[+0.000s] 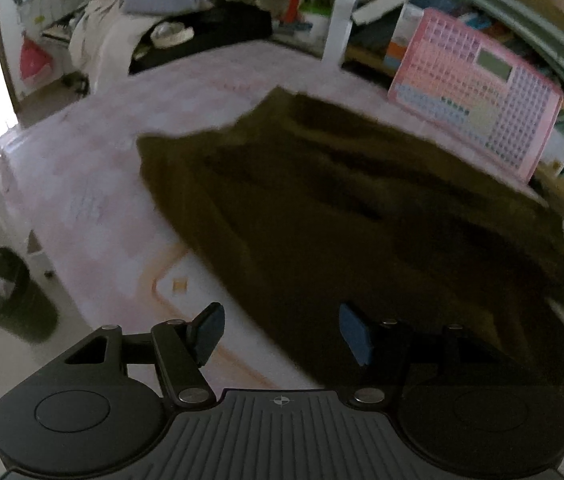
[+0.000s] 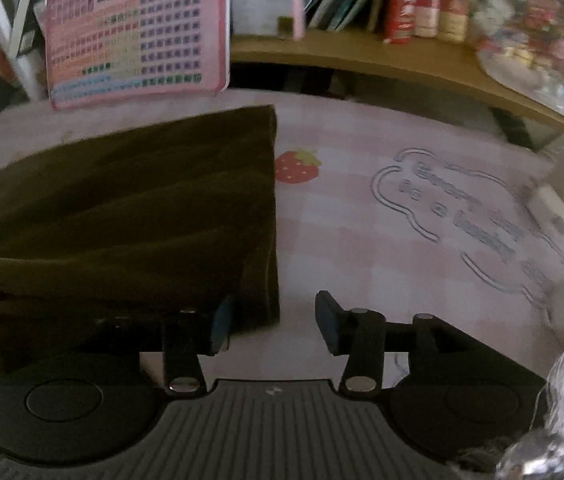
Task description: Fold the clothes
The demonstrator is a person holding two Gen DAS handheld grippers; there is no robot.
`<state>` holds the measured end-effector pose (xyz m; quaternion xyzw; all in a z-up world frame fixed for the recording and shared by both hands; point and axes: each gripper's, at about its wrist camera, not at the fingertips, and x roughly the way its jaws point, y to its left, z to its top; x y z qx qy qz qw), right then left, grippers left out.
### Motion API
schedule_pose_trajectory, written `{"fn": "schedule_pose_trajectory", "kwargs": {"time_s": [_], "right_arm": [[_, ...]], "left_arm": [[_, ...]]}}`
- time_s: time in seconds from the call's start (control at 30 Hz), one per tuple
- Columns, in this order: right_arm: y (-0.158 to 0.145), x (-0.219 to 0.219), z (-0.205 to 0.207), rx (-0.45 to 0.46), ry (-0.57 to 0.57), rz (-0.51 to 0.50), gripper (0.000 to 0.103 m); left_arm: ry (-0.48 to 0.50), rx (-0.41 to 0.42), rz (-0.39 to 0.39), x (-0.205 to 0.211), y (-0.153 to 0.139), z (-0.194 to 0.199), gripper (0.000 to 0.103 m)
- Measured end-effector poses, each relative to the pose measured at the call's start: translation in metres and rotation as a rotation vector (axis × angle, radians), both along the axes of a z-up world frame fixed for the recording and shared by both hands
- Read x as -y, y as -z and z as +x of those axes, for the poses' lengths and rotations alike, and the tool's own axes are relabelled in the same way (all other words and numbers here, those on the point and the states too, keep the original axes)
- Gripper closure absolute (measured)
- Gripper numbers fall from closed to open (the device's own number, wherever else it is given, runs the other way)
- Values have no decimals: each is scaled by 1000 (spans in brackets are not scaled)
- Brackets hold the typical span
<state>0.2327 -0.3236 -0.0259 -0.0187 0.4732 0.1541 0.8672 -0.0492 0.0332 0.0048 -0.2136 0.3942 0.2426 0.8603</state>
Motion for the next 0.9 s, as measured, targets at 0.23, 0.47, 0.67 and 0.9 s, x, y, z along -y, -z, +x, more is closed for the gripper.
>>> {"fn": "schedule_pose_trajectory", "kwargs": {"time_s": [0.23,0.47,0.67,0.9], "right_arm": [[-20,-4,-67,42,88,41,38],[-20,-42,-148,50,271,28,28],[-5,-88,-195,42,393,-27,23],[17,-131,-222,-25,444,-95,12]], "left_arm": [[50,95,43,-62,-15,46,37],[185,148,48,-123,-20,94,37],[285,133,37,-162,-5,122,37],[327,127,-10,-193,13,138,37]]}}
